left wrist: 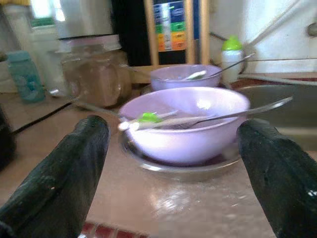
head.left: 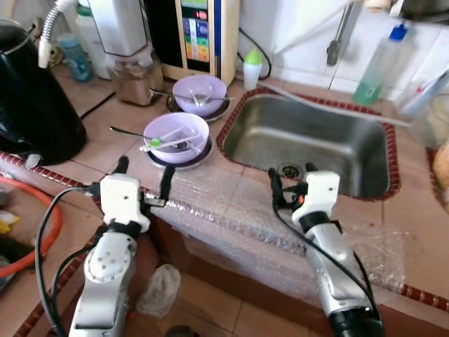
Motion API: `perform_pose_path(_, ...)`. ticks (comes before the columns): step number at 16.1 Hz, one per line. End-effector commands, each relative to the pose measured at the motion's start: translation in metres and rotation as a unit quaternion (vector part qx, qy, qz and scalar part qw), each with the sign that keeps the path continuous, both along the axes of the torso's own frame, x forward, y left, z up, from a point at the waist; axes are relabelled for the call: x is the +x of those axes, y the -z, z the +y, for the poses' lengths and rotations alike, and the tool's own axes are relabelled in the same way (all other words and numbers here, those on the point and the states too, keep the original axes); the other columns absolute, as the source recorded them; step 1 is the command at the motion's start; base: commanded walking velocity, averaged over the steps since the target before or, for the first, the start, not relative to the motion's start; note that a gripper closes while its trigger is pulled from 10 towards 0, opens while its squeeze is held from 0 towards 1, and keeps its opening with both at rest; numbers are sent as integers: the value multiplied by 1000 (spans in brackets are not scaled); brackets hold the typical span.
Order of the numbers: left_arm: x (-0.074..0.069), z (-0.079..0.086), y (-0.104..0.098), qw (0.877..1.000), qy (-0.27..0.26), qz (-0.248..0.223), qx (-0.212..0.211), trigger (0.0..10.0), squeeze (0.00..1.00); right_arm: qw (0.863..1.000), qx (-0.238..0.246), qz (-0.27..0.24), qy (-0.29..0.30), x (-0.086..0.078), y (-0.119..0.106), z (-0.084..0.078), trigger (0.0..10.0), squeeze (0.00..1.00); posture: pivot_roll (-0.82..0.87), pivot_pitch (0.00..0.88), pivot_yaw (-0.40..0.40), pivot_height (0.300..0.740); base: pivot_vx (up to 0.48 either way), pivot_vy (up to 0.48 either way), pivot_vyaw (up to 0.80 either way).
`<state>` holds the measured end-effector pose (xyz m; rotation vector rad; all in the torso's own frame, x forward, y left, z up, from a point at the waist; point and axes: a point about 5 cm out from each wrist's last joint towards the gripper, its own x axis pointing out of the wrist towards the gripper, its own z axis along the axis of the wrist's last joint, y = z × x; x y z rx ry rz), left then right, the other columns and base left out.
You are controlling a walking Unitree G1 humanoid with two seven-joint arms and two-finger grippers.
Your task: Kitchen organization
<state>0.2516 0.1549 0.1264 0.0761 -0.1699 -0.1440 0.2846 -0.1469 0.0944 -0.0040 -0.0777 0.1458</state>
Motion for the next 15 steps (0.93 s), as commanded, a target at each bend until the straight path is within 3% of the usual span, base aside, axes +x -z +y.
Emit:
perform_pose_path(1,1,-3,-9,1000,9,-23,8,10000,0,1000,-1,-1,5,3,0,-3,10000,0,53,0,20,740,0,0,0)
perform_pose_path(3,3,-2,-17,999,9,-34,4,10000,0,1000,-4,-8,7,6,-4,-5,10000,0,47,0,25,740,0,0,0)
perform_pose_path(5,8,3,-19,999,-8,-29,-21,10000,0,1000,-5,-10,12,8,-6,-8,10000,0,48,0,17,740,0,0,0)
perform_pose_path(6,13,8,-17,998,-22,-23,-53,10000,0,1000,-7,-4,6,3,-3,-7,10000,0,41,0,6,740,0,0,0)
perform_pose_path(10,19,13,-12,994,-42,-4,-97,10000,0,1000,-12,6,-2,-2,2,-6,10000,0,37,0,-8,740,0,0,0)
perform_pose_path(12,27,12,-4,989,-37,27,-144,10000,0,1000,-12,10,-14,-6,3,-3,10000,0,21,0,-20,740,0,0,0)
perform_pose_path(15,45,16,-4,985,-36,32,-168,10000,0,998,-22,14,-54,-15,4,3,10000,0,7,0,-26,740,0,0,0)
